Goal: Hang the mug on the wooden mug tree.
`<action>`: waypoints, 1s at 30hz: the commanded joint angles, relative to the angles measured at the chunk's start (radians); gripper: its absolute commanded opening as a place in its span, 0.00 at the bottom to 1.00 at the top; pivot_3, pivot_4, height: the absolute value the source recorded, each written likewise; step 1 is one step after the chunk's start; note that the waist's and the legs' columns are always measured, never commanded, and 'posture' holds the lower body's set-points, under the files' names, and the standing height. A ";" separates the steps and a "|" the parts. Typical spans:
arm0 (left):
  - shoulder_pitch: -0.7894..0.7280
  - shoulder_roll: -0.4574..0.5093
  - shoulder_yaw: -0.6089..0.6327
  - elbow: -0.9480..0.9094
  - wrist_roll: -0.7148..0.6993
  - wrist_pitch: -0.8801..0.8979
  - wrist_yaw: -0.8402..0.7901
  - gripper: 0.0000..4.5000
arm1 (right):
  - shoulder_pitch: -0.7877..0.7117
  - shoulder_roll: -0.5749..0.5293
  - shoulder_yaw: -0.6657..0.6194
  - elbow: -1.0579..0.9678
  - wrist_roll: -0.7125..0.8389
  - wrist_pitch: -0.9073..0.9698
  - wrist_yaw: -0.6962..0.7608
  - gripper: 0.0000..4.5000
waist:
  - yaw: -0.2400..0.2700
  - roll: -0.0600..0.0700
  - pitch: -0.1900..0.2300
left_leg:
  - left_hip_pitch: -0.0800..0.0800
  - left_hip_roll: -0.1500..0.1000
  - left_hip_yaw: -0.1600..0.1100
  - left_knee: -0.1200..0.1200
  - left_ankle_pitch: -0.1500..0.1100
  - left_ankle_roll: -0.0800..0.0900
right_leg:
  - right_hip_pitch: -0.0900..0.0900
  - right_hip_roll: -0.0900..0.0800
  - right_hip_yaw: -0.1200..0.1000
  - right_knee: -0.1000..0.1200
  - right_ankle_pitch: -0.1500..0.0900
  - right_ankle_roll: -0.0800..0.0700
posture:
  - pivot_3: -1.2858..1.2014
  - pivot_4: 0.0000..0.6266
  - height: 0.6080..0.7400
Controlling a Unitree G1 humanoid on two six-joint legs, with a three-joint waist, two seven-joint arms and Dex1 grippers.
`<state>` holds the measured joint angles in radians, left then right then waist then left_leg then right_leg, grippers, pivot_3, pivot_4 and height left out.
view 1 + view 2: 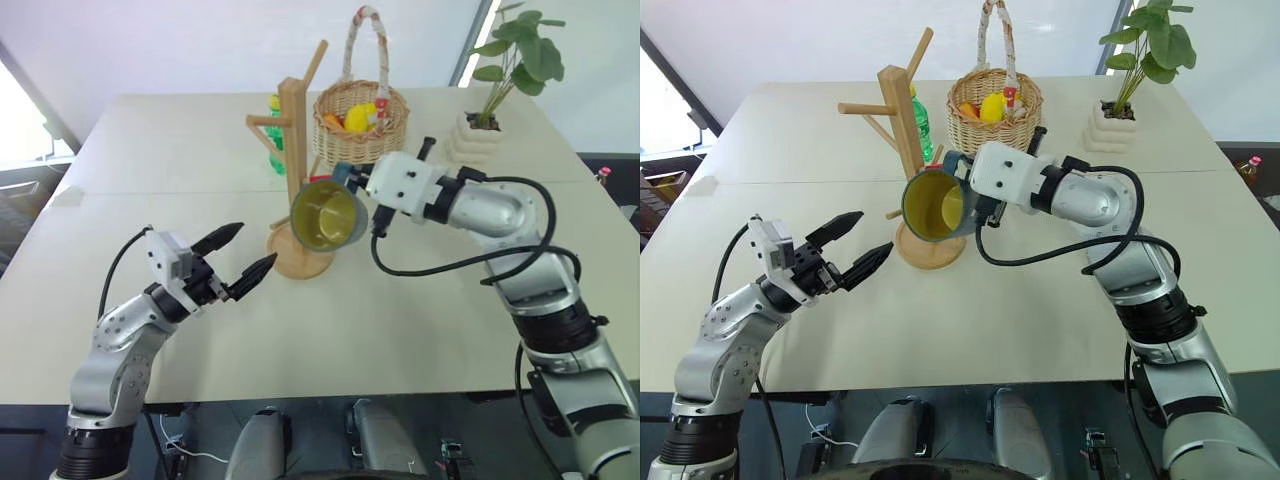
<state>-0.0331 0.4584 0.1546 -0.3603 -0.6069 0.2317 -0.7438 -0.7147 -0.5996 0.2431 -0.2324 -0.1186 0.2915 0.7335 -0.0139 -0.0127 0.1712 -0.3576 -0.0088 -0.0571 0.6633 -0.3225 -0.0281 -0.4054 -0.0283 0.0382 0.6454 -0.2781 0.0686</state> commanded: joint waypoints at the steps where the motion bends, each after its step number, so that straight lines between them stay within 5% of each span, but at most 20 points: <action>1: -0.009 0.015 0.036 -0.046 -0.036 0.003 -0.005 1.00 | -0.046 0.012 0.003 -0.006 -0.023 -0.015 0.001 0.01 | 0.000 0.000 0.000 | 0.000 0.000 0.000 0.000 0.000 0.000 | 0.000 0.000 0.000 0.000 0.000 0.000 | 0.52 0.24 1.00; 10: -0.007 0.018 0.046 -0.044 -0.042 -0.009 -0.010 1.00 | -0.065 0.032 0.019 0.016 -0.035 -0.011 0.017 0.01 | 0.000 0.000 0.000 | 0.000 0.000 0.000 0.000 0.000 0.000 | 0.000 0.000 0.000 0.000 0.000 0.000 | 0.52 0.24 1.00; 16: -0.001 0.015 0.046 -0.036 -0.037 -0.020 -0.013 1.00 | -0.081 0.031 0.000 0.015 -0.040 -0.033 0.008 0.65 | 0.000 0.000 0.000 | 0.000 0.000 0.000 0.000 0.000 0.000 | 0.000 0.000 0.000 0.000 0.000 0.000 | 0.52 0.24 1.00; 23: 0.005 0.002 0.070 -0.011 -0.044 -0.012 0.018 1.00 | -0.025 -0.051 -0.132 -0.044 0.059 -0.048 0.060 0.65 | 0.004 0.000 0.000 | -0.001 0.000 0.000 0.000 0.000 0.000 | 0.000 -0.001 0.000 0.000 0.000 0.000 | 0.52 0.24 1.00; 30: 0.022 -0.018 0.124 0.080 -0.017 0.012 0.119 1.00 | 0.213 -0.030 -0.398 -0.033 0.327 0.036 0.066 0.65 | 0.003 0.000 0.000 | 0.000 0.000 0.000 -0.001 0.000 0.000 | 0.001 -0.001 0.000 -0.002 0.000 0.000 | 0.52 0.24 1.00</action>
<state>-0.0181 0.4421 0.2531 -0.2854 -0.6353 0.2422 -0.6458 -0.5177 -0.6408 -0.1004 -0.2617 0.1540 0.3167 0.8131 -0.0113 -0.0131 0.1710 -0.3575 -0.0088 -0.0573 0.6625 -0.3227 -0.0279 -0.4040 -0.0290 0.0381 0.6436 -0.2780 0.0687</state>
